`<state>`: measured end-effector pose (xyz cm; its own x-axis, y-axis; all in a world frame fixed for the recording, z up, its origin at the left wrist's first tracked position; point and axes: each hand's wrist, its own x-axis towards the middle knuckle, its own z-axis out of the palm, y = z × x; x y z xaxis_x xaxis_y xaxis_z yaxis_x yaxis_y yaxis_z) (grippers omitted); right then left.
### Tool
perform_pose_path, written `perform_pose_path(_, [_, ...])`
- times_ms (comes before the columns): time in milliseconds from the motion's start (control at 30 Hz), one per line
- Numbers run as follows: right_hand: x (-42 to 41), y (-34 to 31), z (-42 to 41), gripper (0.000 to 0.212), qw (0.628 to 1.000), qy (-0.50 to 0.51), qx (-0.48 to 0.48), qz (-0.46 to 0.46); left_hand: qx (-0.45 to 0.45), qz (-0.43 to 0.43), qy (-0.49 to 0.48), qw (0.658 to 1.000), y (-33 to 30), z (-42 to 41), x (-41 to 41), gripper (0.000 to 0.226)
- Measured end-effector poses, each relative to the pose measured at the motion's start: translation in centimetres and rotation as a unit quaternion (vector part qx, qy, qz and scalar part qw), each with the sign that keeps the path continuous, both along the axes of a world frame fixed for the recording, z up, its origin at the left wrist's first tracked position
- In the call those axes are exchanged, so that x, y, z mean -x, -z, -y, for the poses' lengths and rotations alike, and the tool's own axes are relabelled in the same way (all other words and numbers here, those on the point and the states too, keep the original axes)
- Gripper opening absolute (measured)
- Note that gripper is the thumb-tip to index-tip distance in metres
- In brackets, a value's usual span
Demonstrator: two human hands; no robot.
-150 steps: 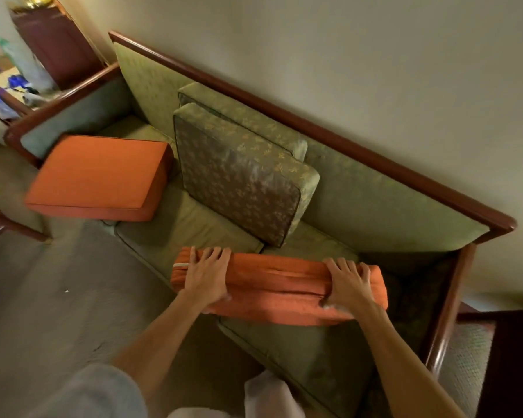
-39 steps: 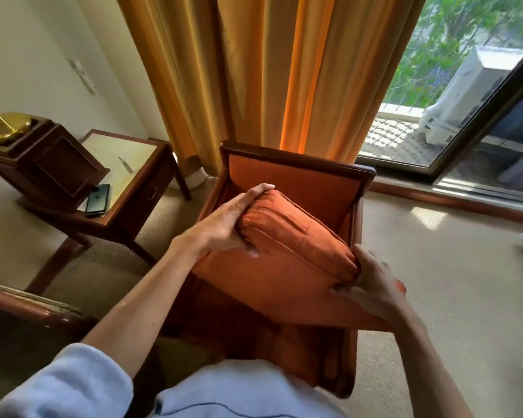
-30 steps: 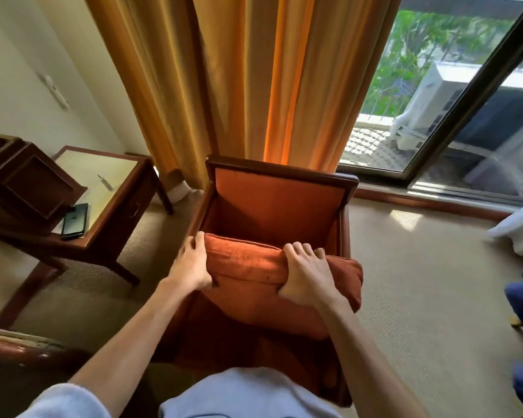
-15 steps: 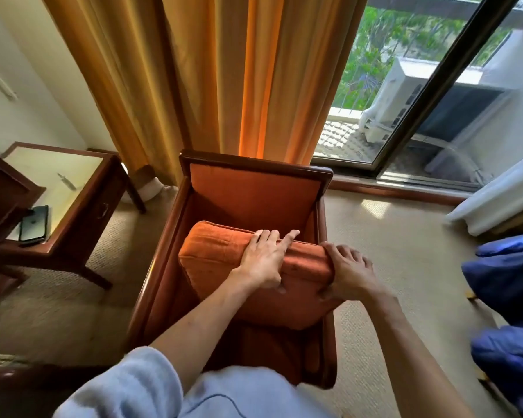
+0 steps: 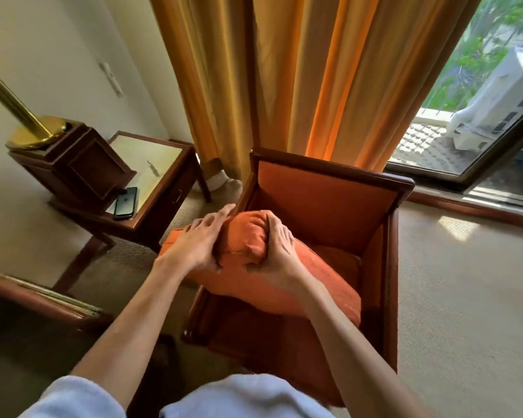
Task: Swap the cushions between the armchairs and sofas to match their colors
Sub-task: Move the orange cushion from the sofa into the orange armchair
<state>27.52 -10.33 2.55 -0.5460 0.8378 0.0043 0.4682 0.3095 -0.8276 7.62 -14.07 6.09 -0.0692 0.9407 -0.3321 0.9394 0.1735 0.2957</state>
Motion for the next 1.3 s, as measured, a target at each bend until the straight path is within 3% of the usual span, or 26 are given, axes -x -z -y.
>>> perform_pose_path(100, [3.0, -0.6, -1.3, 0.126, 0.998, -0.038, -0.010, 0.044, -0.104, 0.057, 0.052, 0.992, -1.4, 0.7, -1.6, 0.131])
perform_pose_path(200, [3.3, -0.6, -2.6, 0.131, 0.993, -0.060, -0.017, 0.105, -0.165, 0.041, 0.094, 0.981, -0.5, -0.2, -1.2, 0.126])
perform_pose_path(400, [2.4, 0.0, -3.3, 0.120, 0.996, -0.052, -0.033, 0.062, -0.169, 0.122, 0.126, 0.970, 0.3, -1.2, 1.7, 0.111])
perform_pose_path(700, [-7.5, 6.4, -2.5, 0.116, 0.969, 0.032, 0.029, 0.245, -0.184, 0.226, 0.043, 0.956, 1.1, 0.6, 9.6, 0.098])
perform_pose_path(833, [-7.6, 5.9, -2.1, 0.089, 0.964, 0.064, -0.003, 0.258, -0.180, 0.239, 0.034, 0.954, 0.1, 0.8, 11.0, 0.100])
perform_pose_path(933, [-6.6, 4.4, -1.8, 0.077, 0.963, 0.067, -0.029, 0.258, -0.122, 0.178, 0.034, 0.976, -2.2, -0.1, 11.4, 0.109])
perform_pose_path(1000, [-5.8, 3.0, -1.4, 0.074, 0.962, 0.053, -0.050, 0.262, -0.117, 0.029, 0.041, 0.992, -4.0, -0.8, 10.5, 0.109])
perform_pose_path(1067, [-4.7, 1.4, -1.0, 0.070, 0.960, 0.031, -0.074, 0.268, -0.131, -0.084, 0.092, 0.984, -4.8, -1.3, 7.9, 0.119])
perform_pose_path(1167, [-2.6, -0.8, -0.5, 0.062, 0.956, 0.009, -0.114, 0.270, -0.102, -0.122, 0.204, 0.966, -2.9, -1.7, 2.9, 0.134])
perform_pose_path(1300, [-1.9, -2.2, -0.3, 0.058, 0.953, 0.011, -0.128, 0.273, -0.154, -0.134, 0.231, 0.951, -0.9, -2.0, 1.9, 0.113])
